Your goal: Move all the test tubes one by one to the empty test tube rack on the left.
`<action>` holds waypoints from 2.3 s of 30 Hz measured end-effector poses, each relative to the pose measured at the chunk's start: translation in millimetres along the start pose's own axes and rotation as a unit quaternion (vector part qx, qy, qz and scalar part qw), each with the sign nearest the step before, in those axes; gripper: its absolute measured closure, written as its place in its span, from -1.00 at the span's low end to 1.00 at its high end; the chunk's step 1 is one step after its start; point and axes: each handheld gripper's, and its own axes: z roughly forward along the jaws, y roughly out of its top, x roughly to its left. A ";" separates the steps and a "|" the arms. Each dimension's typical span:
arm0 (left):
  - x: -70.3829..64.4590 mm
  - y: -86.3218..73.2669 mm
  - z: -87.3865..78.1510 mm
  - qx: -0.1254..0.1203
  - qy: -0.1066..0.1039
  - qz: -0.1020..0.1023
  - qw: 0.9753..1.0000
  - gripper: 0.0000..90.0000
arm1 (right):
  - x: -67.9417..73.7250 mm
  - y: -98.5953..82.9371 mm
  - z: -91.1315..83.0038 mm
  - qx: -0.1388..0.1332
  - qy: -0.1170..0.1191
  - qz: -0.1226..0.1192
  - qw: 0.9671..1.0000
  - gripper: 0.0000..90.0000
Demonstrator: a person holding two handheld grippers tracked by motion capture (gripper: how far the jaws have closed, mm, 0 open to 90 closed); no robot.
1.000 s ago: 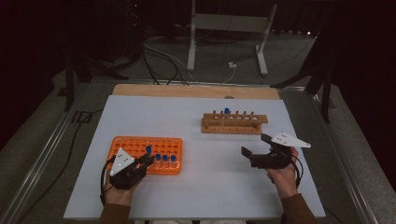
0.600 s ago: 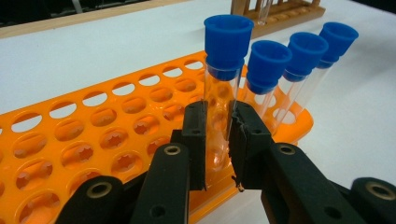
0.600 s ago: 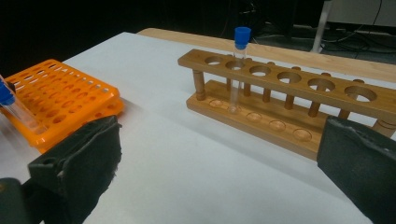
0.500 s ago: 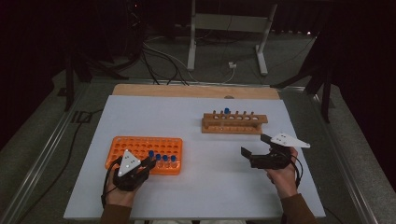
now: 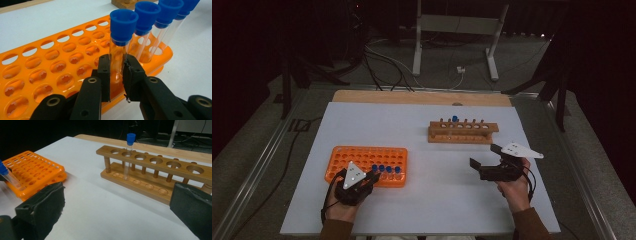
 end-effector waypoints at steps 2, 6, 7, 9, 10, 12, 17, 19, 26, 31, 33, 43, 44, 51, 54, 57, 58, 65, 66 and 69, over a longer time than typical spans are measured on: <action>0.5 -0.1 -0.2 0.003 -0.001 -0.002 1.000 0.74 | 0.3 0.0 0.2 0.000 0.000 -0.001 1.000 -1.00; 1.9 -1.5 -1.2 0.003 -0.008 -0.006 1.000 0.74 | 0.7 0.0 0.5 0.001 0.000 -0.001 1.000 -1.00; 2.4 -2.0 -1.6 0.003 -0.009 -0.009 1.000 0.73 | 0.7 0.1 0.5 0.000 0.001 -0.002 1.000 -1.00; 3.0 -1.9 -2.1 0.004 -0.012 -0.009 1.000 0.71 | 0.8 0.1 0.4 0.000 0.001 -0.002 1.000 -1.00; 2.9 -1.3 -2.6 0.003 -0.013 -0.009 1.000 0.69 | 0.7 0.1 0.2 -0.001 0.001 -0.002 1.000 -1.00; 3.2 0.3 -4.6 -0.002 -0.019 -0.008 1.000 0.56 | 0.4 0.1 0.0 0.000 0.000 -0.001 1.000 -1.00; 7.1 3.1 -13.0 -0.034 -0.032 -0.015 0.999 0.33 | 0.8 0.7 0.0 -0.002 0.000 -0.001 1.000 -1.00; 9.8 4.0 -17.1 -0.051 -0.037 -0.021 0.998 0.20 | 1.5 1.7 0.0 -0.002 0.000 -0.001 1.000 -1.00; 10.3 9.0 -24.4 -0.088 -0.037 -0.023 0.995 -0.30 | 2.8 10.6 1.9 -0.009 -0.001 -0.008 1.000 -1.00; 11.7 11.9 -25.8 -0.102 -0.041 -0.041 0.993 -0.53 | 2.3 20.3 4.7 -0.011 0.002 -0.009 1.000 -1.00; 12.4 12.1 -26.2 -0.107 -0.040 -0.044 0.992 -0.60 | 2.1 25.3 6.7 -0.010 0.001 -0.012 1.000 -1.00; 15.6 13.3 -33.0 -0.127 -0.001 -0.050 0.991 -0.90 | 3.0 55.2 23.7 -0.008 -0.011 -0.034 0.999 -1.00; 16.1 13.2 -33.8 -0.130 0.002 -0.052 0.990 -0.90 | 3.1 58.1 26.0 -0.007 -0.012 -0.035 0.999 -1.00; 16.8 13.3 -33.1 -0.131 -0.011 -0.058 0.990 -0.97 | 1.1 75.8 44.9 -0.004 -0.019 -0.036 0.999 -1.00; 15.5 14.0 -32.0 -0.130 -0.010 -0.054 0.990 -0.98 | -2.3 81.6 53.1 -0.003 -0.024 -0.028 0.999 -1.00; 15.1 14.3 -31.9 -0.130 -0.011 -0.054 0.990 -0.98 | -6.7 86.3 60.8 -0.003 -0.026 -0.018 0.999 -1.00; 15.1 14.1 -31.9 -0.131 -0.010 -0.054 0.990 -0.98 | -8.0 87.7 63.6 0.000 -0.026 -0.015 1.000 -1.00; 17.0 12.2 -33.4 -0.138 0.009 -0.067 0.988 -0.98 | -16.2 93.8 82.0 0.009 -0.029 -0.009 0.999 -1.00; 17.3 12.2 -34.0 -0.140 0.012 -0.069 0.988 -0.98 | -16.8 93.8 84.1 0.008 -0.029 -0.010 0.999 -1.00; 17.9 11.7 -34.8 -0.143 0.017 -0.072 0.987 -0.98 | -19.2 92.9 90.6 0.011 -0.025 -0.006 1.000 -0.98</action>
